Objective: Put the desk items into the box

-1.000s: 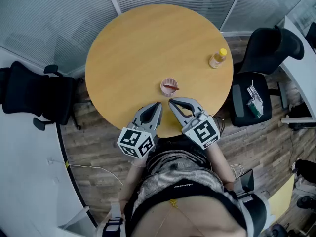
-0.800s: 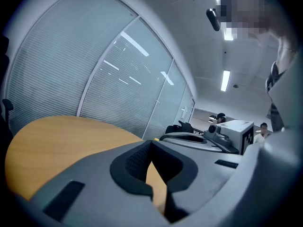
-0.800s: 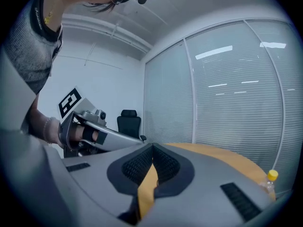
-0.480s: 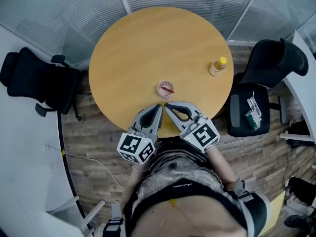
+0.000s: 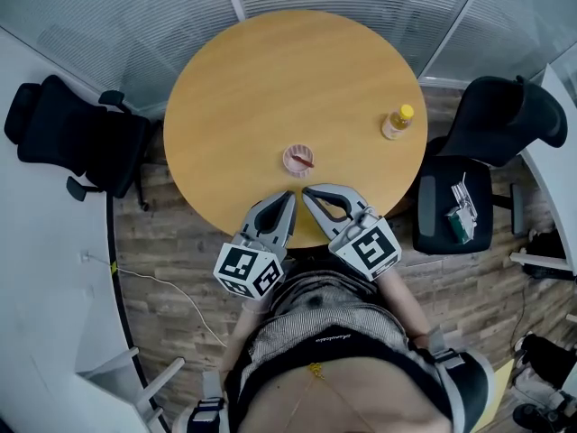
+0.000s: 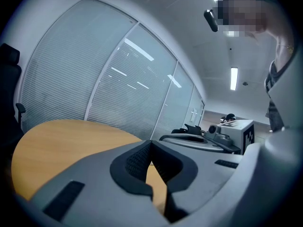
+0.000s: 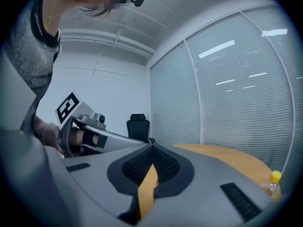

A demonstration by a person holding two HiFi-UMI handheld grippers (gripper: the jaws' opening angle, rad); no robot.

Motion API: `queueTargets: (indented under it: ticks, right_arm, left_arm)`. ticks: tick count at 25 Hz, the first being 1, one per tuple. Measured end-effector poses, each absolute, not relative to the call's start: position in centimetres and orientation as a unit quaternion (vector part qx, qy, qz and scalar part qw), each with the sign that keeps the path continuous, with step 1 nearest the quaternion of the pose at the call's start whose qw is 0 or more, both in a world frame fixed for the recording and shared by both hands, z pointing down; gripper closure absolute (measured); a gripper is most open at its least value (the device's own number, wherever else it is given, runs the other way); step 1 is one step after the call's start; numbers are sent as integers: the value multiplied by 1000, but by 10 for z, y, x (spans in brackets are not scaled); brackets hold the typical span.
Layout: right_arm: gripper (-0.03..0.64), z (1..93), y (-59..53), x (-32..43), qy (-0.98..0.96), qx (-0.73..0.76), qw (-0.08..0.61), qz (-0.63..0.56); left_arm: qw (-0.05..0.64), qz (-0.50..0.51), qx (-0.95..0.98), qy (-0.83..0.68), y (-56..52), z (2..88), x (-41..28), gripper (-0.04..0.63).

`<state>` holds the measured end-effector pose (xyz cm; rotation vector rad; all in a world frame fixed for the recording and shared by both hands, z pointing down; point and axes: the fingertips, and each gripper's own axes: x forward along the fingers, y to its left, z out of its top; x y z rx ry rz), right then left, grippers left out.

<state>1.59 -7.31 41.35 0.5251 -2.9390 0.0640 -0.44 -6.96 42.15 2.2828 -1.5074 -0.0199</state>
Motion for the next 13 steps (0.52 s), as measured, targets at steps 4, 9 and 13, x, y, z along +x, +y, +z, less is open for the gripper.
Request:
queueTargets:
  ticks: [4, 9, 13]
  right_arm:
    - [595, 414, -73, 21, -981, 173, 80, 24]
    - [595, 416, -73, 25, -981, 170, 82, 34]
    - [595, 417, -74, 30, -981, 168, 86, 36]
  left_arm:
    - [202, -9, 815, -543, -69, 423, 2, 577]
    - [204, -6, 813, -546, -68, 425, 7, 577]
    - [204, -6, 810, -550, -68, 426, 12, 577]
